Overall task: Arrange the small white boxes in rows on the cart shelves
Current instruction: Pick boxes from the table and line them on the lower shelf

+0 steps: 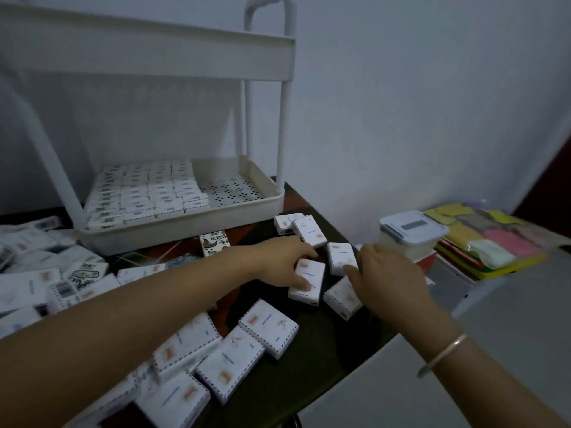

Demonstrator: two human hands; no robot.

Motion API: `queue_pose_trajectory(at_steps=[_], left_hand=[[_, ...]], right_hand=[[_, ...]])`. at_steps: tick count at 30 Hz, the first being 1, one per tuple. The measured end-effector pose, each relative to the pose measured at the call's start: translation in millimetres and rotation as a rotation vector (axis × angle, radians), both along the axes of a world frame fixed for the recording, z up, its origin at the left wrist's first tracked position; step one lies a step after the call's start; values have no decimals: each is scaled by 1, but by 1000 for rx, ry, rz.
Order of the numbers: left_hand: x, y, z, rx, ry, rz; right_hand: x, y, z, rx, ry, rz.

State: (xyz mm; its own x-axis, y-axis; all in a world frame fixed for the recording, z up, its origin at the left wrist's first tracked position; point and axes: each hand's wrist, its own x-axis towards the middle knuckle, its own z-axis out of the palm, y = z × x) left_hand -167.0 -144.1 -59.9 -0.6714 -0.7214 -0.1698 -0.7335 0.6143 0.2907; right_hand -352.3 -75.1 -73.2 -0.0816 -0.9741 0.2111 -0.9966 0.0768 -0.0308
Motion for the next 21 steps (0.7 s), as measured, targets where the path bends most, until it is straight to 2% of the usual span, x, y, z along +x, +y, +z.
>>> queue_pose_trajectory(at_steps=[5, 10, 12, 18, 21], left_hand=[[9, 5, 1, -45, 52, 60], [18, 7, 0, 62, 154, 109], [26, 5, 2, 71, 165, 137], [63, -8, 15, 87, 260, 234], [88, -24, 26, 38, 300, 309]], right_hand=[[2, 16, -11, 184, 45, -28], [21, 18, -15, 114, -56, 13], [24, 13, -13, 135, -185, 53], [40, -16, -15, 237, -787, 251], [48, -35, -14, 280, -921, 309]])
